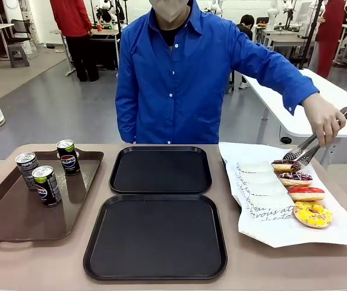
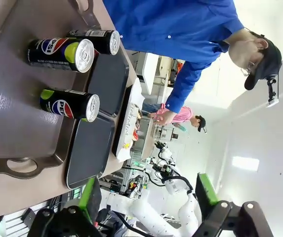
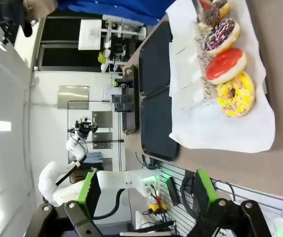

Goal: Set up donuts and drinks on trays.
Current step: Pick up one Pepsi coke and place it on the Flat Tray.

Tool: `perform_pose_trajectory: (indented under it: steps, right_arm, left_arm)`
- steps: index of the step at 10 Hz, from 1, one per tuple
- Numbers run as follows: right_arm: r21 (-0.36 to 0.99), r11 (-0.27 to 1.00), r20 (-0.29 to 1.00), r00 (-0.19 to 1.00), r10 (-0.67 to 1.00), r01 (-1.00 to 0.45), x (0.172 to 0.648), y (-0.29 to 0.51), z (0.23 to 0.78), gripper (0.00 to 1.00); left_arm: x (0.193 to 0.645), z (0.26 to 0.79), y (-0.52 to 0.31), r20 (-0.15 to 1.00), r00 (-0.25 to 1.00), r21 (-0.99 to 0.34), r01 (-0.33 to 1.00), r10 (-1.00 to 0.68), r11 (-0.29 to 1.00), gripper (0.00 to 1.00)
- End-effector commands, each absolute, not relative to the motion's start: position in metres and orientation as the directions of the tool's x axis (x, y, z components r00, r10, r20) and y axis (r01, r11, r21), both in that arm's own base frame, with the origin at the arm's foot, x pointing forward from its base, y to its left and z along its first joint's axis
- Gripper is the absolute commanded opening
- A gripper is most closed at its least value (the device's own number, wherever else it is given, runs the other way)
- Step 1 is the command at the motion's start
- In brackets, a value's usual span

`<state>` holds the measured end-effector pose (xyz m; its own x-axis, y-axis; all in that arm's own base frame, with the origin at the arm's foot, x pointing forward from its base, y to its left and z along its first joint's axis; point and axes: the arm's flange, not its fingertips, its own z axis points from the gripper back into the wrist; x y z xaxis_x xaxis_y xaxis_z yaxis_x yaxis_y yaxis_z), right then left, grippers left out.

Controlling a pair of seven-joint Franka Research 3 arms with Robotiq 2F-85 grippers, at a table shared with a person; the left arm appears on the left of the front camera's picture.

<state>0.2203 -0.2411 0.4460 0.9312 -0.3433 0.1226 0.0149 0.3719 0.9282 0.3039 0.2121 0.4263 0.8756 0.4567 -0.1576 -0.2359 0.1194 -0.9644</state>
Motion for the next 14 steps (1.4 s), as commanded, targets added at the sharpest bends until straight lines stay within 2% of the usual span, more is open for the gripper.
perform_pose_trajectory:
  steps: [1,12,14]
  right_arm:
    - [0.94,0.34,0.111,0.93,-0.351,0.016,0.227,-0.241,0.438,1.0]
    - [0.94,0.34,0.111,0.93,-0.351,0.016,0.227,-0.241,0.438,1.0]
    - [0.94,0.34,0.111,0.93,-0.351,0.016,0.227,-0.241,0.438,1.0]
  left_arm:
    - [0.304,0.426,0.213,-0.164,0.874,-0.964,-0.24,0.457,0.113,1.0]
    - [0.305,0.424,0.212,-0.164,0.875,-0.963,-0.242,0.455,0.119,1.0]
    - [0.287,0.478,0.18,0.013,0.873,-0.919,-0.182,0.487,0.35,1.0]
